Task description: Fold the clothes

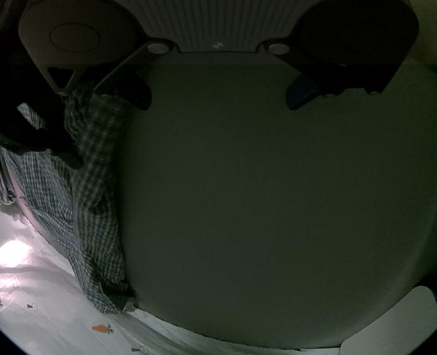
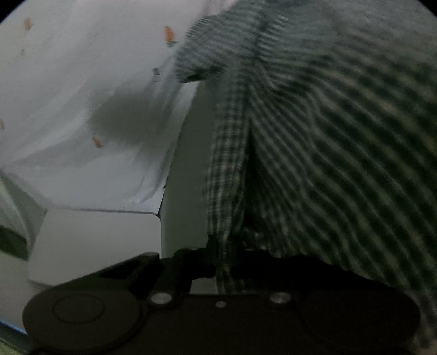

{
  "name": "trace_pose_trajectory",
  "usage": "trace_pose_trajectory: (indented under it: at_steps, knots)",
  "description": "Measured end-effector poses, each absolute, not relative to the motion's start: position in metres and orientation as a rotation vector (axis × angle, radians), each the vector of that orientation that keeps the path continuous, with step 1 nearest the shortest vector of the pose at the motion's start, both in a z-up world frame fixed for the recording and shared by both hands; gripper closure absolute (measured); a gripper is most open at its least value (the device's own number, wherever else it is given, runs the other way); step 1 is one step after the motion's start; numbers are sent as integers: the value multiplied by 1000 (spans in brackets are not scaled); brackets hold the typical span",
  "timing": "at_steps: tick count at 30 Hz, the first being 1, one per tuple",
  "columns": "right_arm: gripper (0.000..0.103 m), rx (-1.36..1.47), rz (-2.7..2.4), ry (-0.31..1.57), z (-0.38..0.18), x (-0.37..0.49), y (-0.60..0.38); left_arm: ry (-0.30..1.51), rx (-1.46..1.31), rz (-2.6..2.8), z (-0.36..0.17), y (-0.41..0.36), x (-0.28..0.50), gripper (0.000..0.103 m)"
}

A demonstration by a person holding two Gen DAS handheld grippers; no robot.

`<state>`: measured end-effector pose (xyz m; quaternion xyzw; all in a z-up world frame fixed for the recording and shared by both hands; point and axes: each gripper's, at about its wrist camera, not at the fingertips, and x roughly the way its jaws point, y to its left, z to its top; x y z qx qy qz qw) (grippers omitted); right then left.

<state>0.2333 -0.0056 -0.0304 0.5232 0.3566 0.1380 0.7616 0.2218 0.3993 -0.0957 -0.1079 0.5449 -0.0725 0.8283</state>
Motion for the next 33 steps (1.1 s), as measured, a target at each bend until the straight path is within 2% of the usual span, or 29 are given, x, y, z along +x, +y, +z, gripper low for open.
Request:
trace_pose_trajectory:
  at_steps: [7,12,17,21,23,24,25,26,27,28,29,33]
  knots:
    - [102,1050,268,661,2,219,-37,1153,-153,-174,-97,387,224,0]
    - [100,942,37,677,3,213,-77,1152,-109,-180,-99,380,223,0]
    - [85,1043,-13,716,-13,197,-92,1152,-55,-181,-101,377,218,0]
    - [81,1060,60,772,-15,183,-84,1152,-36,-179,-102,371,219,0]
    - [72,1086,85,776,-17,174,-80,1151,-29,-179,-103,372,220,0]
    - [64,1099,94,781,-18,172,-78,1152,-26,-178,-104,372,221,0]
    - [63,1097,102,794,-18,174,-74,1151,-20,-179,-104,373,221,0]
    - [63,1092,109,808,-19,176,-70,1150,-13,-179,-105,370,223,0]
    - [68,1076,121,818,-19,178,-66,1150,-6,-177,-105,368,225,0]
    - [85,1058,134,827,-20,180,-62,1150,1,-177,-105,367,225,0]
    - [94,1064,156,827,-20,181,-60,1149,8,-178,-105,367,225,0]
    - [99,1106,233,739,-7,175,-69,1142,21,-191,-105,367,225,0]
